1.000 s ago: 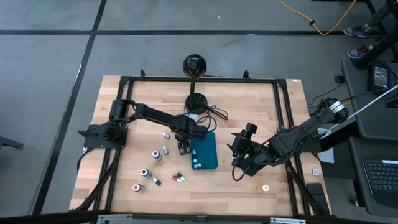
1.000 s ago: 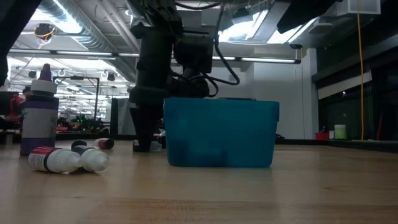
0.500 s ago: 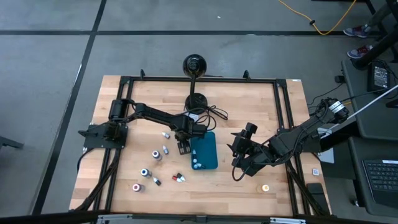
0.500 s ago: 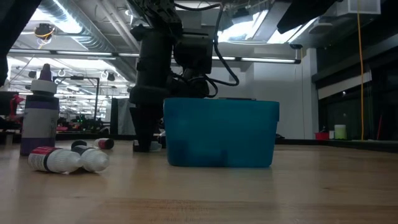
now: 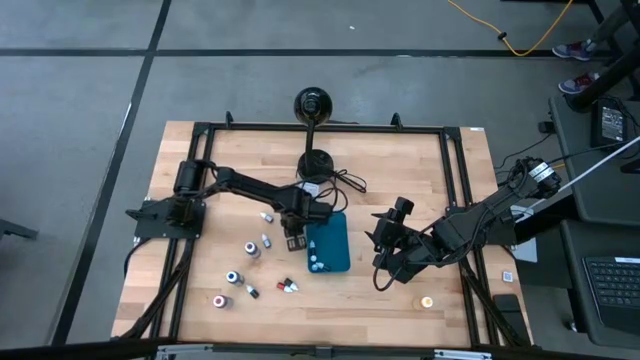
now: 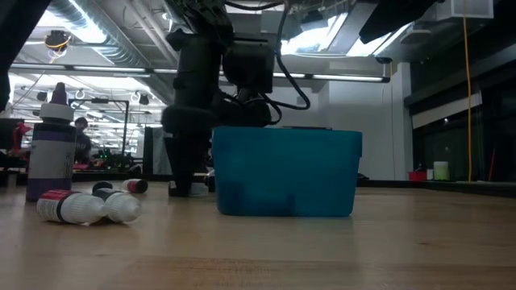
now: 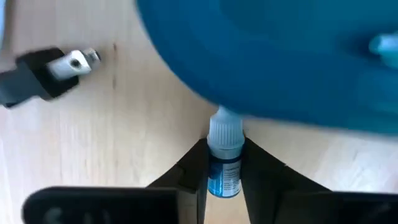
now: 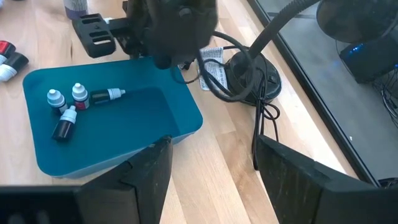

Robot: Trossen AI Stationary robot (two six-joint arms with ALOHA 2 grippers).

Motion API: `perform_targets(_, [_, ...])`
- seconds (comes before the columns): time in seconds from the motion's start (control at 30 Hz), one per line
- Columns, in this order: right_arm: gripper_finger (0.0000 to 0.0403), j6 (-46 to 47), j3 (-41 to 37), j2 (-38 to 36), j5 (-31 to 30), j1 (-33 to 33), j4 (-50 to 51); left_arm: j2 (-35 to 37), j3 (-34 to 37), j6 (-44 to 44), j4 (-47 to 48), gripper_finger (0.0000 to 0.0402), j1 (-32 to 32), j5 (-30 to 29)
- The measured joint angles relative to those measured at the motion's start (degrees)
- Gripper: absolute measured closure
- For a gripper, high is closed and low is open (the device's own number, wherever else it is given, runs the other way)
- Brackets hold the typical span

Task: Pick & Place food coloring
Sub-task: Put the blue small food coloring bottle into the bin

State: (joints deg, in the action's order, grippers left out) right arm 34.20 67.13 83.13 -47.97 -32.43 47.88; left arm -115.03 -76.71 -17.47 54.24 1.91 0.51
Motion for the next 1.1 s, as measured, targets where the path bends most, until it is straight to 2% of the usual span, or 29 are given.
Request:
perform_targets(0.27, [0.0171,0.1,0.0,0.0,0.0,0.0,-0.2,5.4,0.2,-2.7,2.2,0.0324,2.4,-3.1])
perform_targets(0.5, [0.0171,-0.4,0.0,0.0,-0.5,0.0,-3.4,10.1,0.2,-4.9,2.3,0.0335,6.2,-7.2])
perform_targets(0.63, [0.0171,-5.6,0.0,0.0,0.7,0.0,-10.5,13.8,0.1,-6.6,2.3,0.0331,9.8,-11.8])
perform_targets(0.9, [0.0171,-20.8,0.0,0.0,12.4,0.0,-28.0,22.4,0.0,-10.7,-0.9,0.0332,16.7,-19.5])
perform_targets(1.1, [0.0171,-32.7,0.0,0.0,13.7,0.2,-38.8,27.4,0.0,-10.8,-6.3,0.0333,21.1,-23.7])
